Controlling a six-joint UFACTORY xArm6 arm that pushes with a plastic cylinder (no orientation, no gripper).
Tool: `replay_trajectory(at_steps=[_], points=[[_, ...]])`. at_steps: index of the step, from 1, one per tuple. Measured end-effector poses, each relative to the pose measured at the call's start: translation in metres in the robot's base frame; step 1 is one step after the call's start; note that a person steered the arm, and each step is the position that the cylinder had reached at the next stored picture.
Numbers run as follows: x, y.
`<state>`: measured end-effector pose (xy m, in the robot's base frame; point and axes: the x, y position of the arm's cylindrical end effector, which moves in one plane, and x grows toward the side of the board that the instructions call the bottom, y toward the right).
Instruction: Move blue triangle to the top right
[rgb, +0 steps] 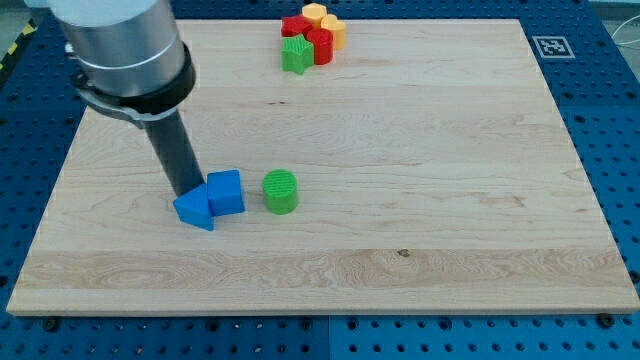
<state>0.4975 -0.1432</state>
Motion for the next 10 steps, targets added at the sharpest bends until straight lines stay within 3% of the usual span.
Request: replay_trajectory(at_steps=[4, 8, 10], points=[[0.065, -0.039], [0.057, 0.057], [0.017, 0.061]])
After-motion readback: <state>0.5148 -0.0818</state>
